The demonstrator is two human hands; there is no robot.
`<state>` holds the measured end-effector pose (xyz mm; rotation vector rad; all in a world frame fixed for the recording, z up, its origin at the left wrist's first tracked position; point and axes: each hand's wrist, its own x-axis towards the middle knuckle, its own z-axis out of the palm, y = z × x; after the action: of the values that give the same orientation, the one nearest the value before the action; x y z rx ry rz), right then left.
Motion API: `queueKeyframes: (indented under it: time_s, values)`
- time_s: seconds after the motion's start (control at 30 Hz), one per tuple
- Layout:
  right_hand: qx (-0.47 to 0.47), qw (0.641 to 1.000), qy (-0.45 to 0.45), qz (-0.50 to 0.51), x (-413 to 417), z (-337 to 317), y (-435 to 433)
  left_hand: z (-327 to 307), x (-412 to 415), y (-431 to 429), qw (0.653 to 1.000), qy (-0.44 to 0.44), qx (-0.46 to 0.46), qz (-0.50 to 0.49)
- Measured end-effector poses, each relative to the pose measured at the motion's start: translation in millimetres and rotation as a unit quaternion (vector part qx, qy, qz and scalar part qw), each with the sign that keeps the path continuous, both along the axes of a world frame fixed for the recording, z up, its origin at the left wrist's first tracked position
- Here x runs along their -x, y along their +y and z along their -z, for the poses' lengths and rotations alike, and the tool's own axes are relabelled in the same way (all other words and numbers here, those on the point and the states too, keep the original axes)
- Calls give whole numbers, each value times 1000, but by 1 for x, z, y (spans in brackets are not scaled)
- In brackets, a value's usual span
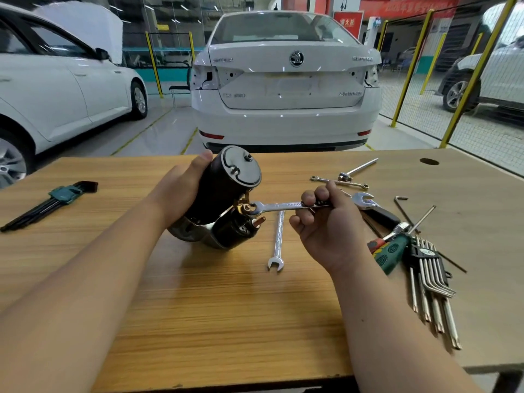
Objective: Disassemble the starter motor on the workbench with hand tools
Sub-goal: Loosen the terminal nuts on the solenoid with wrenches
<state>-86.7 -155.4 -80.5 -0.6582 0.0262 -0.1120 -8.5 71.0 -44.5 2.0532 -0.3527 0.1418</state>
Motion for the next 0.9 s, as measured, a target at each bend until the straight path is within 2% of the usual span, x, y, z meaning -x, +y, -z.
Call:
queueKeyframes:
  time_s: [0.27, 0.5, 0.6, 0.73, 0.9]
  values:
    - [60, 997, 18, 34, -17, 7, -5, 1, -7, -13, 998, -37, -2, -53]
    - [291, 953, 10, 82, -56, 0, -1, 6, -10, -11, 998, -57, 1, -41]
    - [351, 932, 8, 90, -76, -6, 2, 7, -10, -11, 998, -60, 0, -34]
    - [368, 928, 47, 49, -99, -6, 10, 7, -12, -10, 997, -64, -3, -29]
    - [322, 944, 69, -5, -116, -13, 25, 8, -10, -9, 996, -80, 2, -26]
